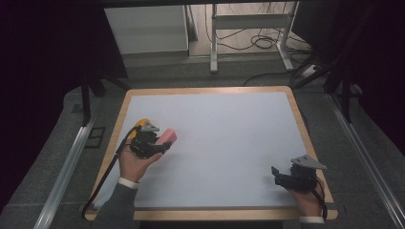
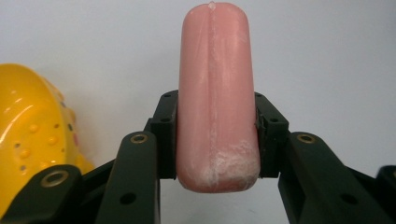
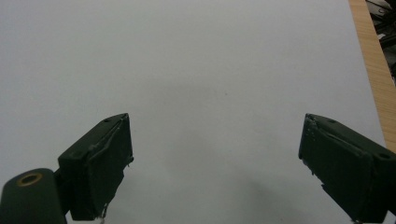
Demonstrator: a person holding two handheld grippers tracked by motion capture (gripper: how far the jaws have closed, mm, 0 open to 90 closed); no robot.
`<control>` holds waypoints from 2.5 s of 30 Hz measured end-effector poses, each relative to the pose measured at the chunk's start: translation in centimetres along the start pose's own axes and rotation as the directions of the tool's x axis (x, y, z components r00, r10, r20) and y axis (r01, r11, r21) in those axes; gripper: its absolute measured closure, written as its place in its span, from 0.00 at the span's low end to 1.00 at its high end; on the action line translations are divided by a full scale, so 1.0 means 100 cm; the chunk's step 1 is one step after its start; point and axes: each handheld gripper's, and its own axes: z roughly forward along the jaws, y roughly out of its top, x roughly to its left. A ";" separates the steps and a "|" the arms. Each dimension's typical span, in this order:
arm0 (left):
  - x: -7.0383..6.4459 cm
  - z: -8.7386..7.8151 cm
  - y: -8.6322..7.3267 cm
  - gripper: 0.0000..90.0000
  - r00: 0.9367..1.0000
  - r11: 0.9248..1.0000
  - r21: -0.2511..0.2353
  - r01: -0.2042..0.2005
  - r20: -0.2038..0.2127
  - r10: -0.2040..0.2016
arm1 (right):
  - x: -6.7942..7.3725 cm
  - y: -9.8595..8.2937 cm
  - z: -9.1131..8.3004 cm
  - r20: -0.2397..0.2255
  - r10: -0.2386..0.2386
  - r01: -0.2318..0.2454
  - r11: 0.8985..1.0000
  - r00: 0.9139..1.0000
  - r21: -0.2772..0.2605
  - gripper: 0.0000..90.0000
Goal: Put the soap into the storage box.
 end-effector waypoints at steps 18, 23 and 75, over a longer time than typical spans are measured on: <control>0.022 -0.003 -0.001 0.67 0.998 0.998 -0.012 0.056 -0.022 -0.057 | -0.001 0.000 -0.001 -0.001 0.001 -0.001 1.000 1.000 -0.006 0.11; 0.027 -0.005 0.000 0.67 0.997 0.998 -0.016 0.068 -0.029 -0.068 | 0.001 0.001 -0.001 0.000 0.001 -0.001 1.000 1.000 -0.007 0.11; 0.078 -0.010 0.011 0.67 0.980 0.986 -0.036 0.160 -0.116 -0.163 | 0.001 0.000 0.000 0.003 0.000 0.000 1.000 1.000 0.001 0.11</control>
